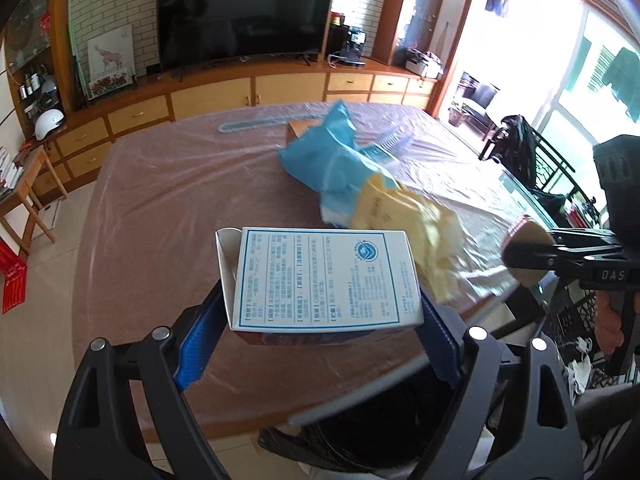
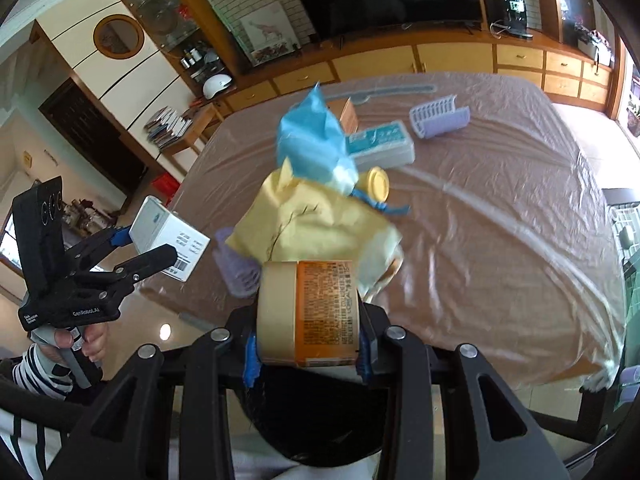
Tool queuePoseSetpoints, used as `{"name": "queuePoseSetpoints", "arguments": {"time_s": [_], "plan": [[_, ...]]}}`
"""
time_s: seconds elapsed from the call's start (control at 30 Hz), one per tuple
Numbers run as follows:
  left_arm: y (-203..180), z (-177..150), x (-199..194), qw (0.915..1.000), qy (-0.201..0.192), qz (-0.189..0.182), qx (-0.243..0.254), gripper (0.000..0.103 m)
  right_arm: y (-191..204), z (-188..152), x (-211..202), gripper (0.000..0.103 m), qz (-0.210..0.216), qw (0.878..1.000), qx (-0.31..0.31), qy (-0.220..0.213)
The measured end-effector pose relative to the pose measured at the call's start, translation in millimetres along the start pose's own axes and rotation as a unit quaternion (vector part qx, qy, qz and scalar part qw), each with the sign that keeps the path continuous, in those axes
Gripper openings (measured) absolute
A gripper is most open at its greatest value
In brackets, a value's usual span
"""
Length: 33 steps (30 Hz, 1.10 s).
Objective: Collect trash
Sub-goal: 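Carry the tape roll and white box over the black trash bin with both tools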
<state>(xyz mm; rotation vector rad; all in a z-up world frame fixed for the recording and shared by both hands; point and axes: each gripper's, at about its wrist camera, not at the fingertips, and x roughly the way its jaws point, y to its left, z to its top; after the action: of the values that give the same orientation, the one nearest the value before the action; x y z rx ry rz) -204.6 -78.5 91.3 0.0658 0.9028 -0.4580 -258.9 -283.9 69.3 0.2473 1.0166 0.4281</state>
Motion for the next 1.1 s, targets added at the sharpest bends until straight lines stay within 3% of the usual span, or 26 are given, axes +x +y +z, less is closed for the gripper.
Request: {"name": "queuePoseSetpoints", "arguments": {"time_s": [0.27,0.67,0.97,1.1], "plan": [[-29.8,-28.1,-0.1,0.9983,0.035,-0.034,0.033,0.088,6.4,-40.1,7.9,0.035,0.020,0.999,0.018,0.043],[-64.6,-65.2,18.2,0.9906,0.087,-0.064,0.084,0.088,5.1,-81.8,24.0,0.035,0.006,0.995,0.027,0.096],[-81.5,-80.7,17.6,0.9878,0.080,-0.043,0.126,0.087,0.3,-93.8,36.5,0.035,-0.013,0.993,0.024,0.114],[-82.2,-84.9,12.3,0.9871,0.076,-0.051,0.132,0.087,-3.8,-94.0,39.7,0.035,-0.015,0.993,0.029,0.117]]}}
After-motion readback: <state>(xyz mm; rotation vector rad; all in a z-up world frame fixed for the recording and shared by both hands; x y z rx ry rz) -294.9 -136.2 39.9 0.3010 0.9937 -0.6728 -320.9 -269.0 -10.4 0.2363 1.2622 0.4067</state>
